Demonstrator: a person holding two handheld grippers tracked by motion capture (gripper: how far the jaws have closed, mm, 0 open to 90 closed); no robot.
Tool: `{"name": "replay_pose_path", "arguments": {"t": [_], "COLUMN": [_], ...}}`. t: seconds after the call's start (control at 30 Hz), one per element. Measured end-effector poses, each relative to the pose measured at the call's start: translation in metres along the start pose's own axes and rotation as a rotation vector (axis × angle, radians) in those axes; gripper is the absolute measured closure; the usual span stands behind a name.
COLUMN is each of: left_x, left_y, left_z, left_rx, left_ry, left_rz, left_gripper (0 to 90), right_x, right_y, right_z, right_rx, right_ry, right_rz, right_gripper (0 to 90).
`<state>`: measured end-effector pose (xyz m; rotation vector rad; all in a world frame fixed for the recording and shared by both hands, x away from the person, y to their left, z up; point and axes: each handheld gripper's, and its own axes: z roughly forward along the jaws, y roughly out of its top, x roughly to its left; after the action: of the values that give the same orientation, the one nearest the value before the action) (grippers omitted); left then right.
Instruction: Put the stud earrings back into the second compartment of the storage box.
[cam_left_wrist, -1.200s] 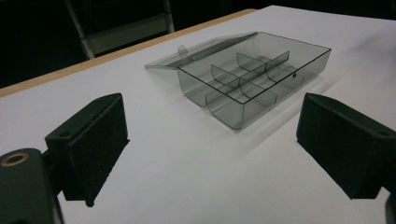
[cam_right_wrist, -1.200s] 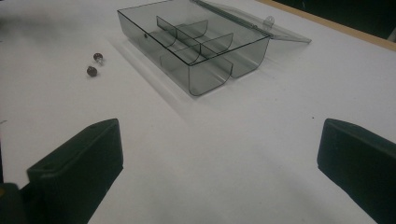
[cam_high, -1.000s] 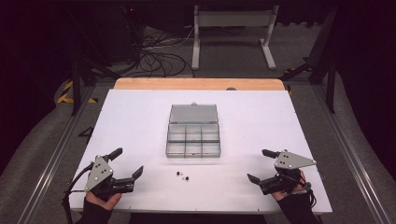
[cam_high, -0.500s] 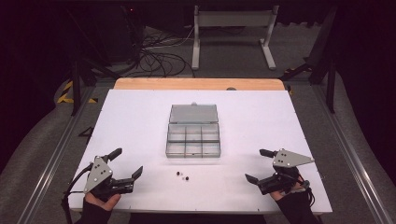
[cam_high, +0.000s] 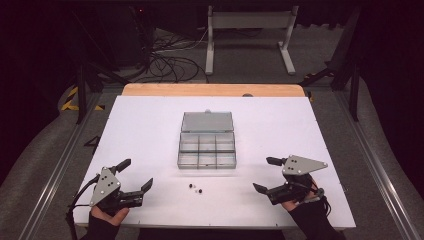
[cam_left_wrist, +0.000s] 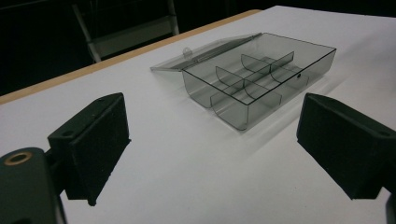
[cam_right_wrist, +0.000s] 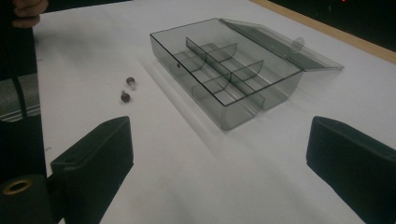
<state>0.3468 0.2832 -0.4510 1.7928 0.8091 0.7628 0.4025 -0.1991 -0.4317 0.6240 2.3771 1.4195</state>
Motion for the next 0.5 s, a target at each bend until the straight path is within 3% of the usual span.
{"name": "replay_pose_path", "arguments": {"t": [0.5], "left_x": [-0.001], "left_y": [0.0], "left_z": [0.0], "left_rx": [0.003], "left_ry": [-0.006], "left_rz": [0.001], "left_gripper": [10.0], "right_x": [0.018], "right_y": [0.033], "right_z": [0.04], "right_rx": [0.028], "right_ry": [0.085], "right_rz": [-0.052], "right_gripper": [12.2]}}
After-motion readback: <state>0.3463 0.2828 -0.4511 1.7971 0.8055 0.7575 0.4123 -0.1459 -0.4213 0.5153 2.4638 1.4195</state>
